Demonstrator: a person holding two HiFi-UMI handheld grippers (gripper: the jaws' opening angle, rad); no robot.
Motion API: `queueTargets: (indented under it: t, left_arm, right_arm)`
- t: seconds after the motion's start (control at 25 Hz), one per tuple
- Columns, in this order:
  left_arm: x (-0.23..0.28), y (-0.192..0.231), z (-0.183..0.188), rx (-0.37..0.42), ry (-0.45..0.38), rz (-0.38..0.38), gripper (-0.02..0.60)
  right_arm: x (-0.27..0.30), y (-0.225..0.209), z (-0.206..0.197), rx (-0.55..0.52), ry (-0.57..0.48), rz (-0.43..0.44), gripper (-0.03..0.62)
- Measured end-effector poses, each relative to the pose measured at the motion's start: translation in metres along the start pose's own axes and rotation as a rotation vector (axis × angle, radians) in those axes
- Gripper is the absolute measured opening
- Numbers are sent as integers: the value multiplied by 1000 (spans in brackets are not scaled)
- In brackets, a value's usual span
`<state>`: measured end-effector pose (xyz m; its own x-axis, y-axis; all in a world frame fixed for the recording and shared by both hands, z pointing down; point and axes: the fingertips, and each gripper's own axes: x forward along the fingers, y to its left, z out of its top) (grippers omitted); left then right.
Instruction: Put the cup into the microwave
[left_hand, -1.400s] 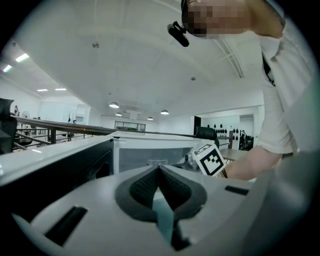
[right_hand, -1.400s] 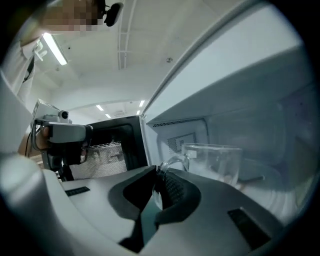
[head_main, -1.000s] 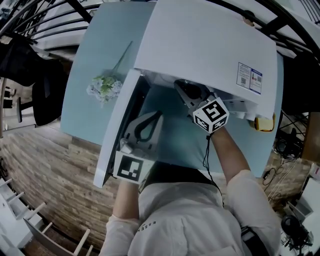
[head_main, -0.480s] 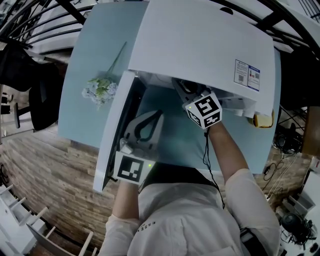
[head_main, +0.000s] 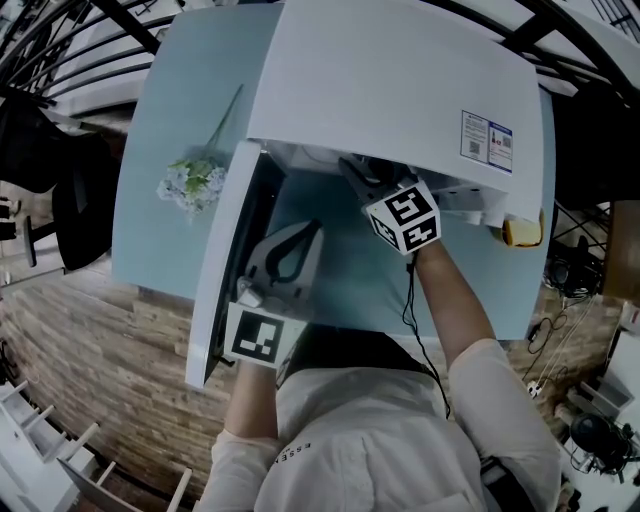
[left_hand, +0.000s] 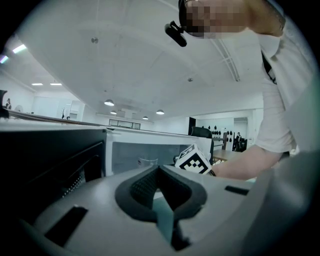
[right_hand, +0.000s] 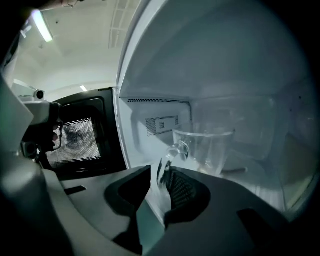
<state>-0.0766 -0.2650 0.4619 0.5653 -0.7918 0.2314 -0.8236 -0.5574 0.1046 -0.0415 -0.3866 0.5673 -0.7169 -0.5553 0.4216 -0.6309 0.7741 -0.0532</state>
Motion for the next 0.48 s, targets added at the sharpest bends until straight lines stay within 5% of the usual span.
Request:
queueTargets:
  t: [0.48]
  left_arm:
    - [1,-8,3,-6,-14,-22,3]
  right_arm:
    - [-37,-17,-1,102,-62,-119,115]
